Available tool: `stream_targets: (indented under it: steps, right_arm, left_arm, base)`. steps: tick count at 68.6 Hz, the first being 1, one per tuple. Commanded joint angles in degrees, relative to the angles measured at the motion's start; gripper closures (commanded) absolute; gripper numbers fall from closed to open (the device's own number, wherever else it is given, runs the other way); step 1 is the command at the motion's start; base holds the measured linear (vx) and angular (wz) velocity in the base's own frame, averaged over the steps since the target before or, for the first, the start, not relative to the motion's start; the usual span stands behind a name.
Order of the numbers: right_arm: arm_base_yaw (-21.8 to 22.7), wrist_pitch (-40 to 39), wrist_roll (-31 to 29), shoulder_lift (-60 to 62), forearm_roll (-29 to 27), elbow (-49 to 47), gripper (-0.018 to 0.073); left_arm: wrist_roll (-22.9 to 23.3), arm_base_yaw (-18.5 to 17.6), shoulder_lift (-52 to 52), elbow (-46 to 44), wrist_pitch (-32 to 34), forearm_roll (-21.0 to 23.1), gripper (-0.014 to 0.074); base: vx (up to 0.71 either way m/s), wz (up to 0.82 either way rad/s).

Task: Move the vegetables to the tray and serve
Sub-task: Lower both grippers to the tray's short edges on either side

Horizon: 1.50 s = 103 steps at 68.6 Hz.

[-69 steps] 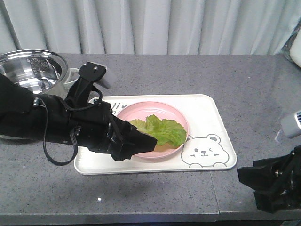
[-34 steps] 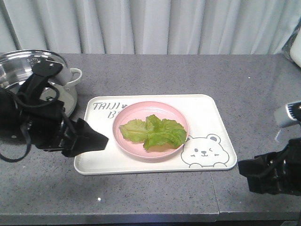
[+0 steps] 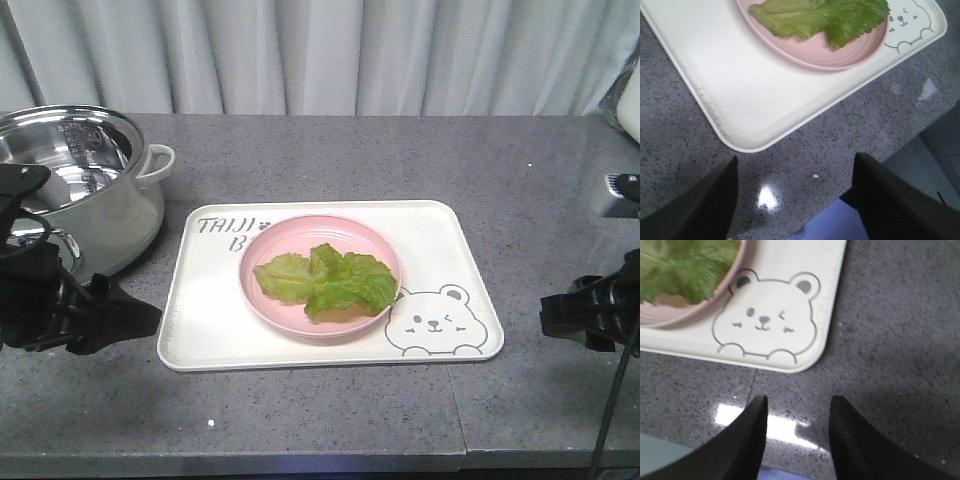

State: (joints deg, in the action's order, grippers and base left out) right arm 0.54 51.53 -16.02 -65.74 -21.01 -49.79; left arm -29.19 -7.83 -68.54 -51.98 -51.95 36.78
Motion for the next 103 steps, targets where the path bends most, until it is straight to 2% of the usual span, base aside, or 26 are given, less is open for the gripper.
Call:
stream_targets:
  steps: [1,9,26,34,38,47,53,67,82,103]
  right_arm:
    - [2.6,1.5,-2.0,-1.0,-0.6,-1.8,0.0272]
    - [2.9,1.8,-2.4,-3.8,-0.6,-1.8,0.0272]
    - [2.9,5.4,-2.7,-10.4,-0.6,-7.0,0.0272]
    - [2.9,6.5,-3.2,-13.7,-0.6,-10.0,0.0272]
    - [2.9,6.7,-3.5,-15.3,-0.6,-11.0,0.0272]
    - [2.7,6.5,-4.5,-18.4,-0.4,-12.4,0.0272]
    - [2.7,6.3,-5.8,-19.8,-0.9,-13.4,0.0272]
    - [2.2,4.7,-8.5,-22.7,-2.8,-14.9,0.0272]
    - [-0.6,1.8,-9.6,-25.7,-3.2,-15.0,0.0272]
    - [-0.6,-1.3,-9.6,-27.5,-3.7,-15.0,0.0272]
  left_arm:
    - [0.5,0.1,1.1,-0.4,7.0,2.3,0.0114]
    - [0.5,0.1,0.2,-0.4,10.4,2.3,0.0114]
    - [1.0,-0.1,-4.0,-0.6,8.9,2.3,0.0114]
    - [3.4,-1.2,-7.4,-3.1,7.4,1.5,0.0115]
    - [5.5,-2.7,-9.3,-5.2,7.1,-0.8,0.0115]
    - [15.6,-4.8,-12.4,-8.7,6.7,-11.8,0.0115]
    - [19.4,-4.8,-13.4,-8.8,6.8,-15.0,0.0115]
    - [18.1,-4.8,-15.7,-9.1,7.6,-10.7,0.0115]
    - [17.4,-4.8,-18.7,-9.1,8.7,-9.7,0.0115]
    - [17.3,-4.8,-21.3,-9.1,10.9,-8.8,0.0115]
  base:
    - [0.00,0.00]
    - [0.00,0.00]
    - [0.00,0.00]
    - [0.00,0.00]
    - [0.00,0.00]
    - [0.00,0.00]
    - [0.00,0.00]
    - [0.00,0.00]
    - [0.00,0.00]
    - [0.00,0.00]
